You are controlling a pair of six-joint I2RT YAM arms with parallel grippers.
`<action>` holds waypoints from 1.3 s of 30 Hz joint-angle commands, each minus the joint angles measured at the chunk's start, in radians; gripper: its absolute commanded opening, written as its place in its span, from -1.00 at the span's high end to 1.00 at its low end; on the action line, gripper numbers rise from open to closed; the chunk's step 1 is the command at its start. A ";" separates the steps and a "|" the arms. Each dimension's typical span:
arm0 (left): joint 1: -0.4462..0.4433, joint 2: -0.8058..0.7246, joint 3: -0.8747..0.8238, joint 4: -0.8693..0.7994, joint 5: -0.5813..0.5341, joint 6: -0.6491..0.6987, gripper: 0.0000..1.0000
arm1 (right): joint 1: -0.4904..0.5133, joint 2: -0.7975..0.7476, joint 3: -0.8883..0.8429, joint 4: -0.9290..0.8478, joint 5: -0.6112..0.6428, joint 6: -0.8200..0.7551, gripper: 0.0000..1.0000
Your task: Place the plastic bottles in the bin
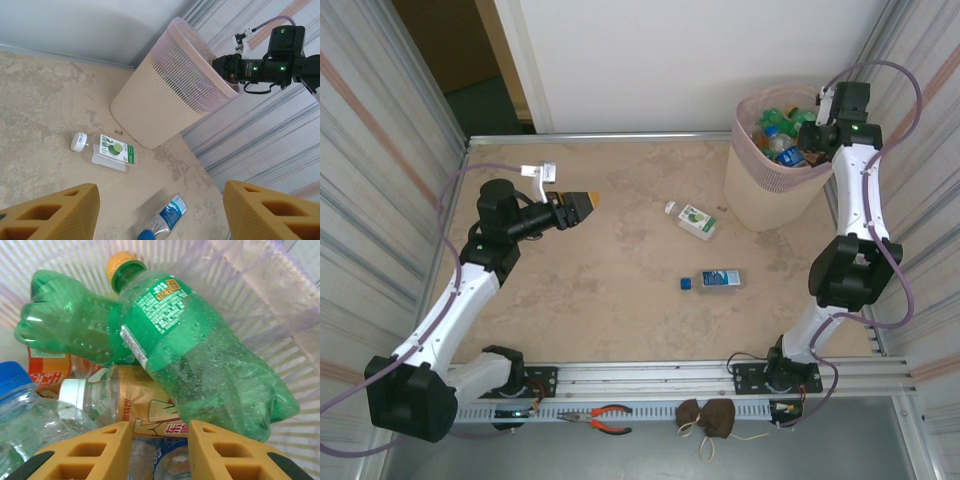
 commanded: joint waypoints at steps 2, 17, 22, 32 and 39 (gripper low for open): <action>0.005 -0.004 0.002 0.033 0.021 -0.009 -0.33 | 0.036 -0.102 0.025 -0.014 0.004 0.019 0.32; 0.007 -0.015 0.000 0.005 0.024 0.017 -0.33 | 0.296 -0.396 -0.204 -0.066 -0.060 -0.069 0.29; 0.012 -0.013 0.002 -0.008 0.038 0.026 -0.33 | 0.449 -0.463 -0.307 -0.097 -0.081 -0.167 0.26; 0.018 -0.012 0.026 -0.073 0.049 0.067 -0.33 | 0.765 -0.456 -0.479 -0.215 0.023 -0.331 0.15; 0.024 -0.017 0.033 -0.115 0.047 0.085 -0.35 | 0.925 -0.351 -0.546 -0.271 0.087 -0.434 0.09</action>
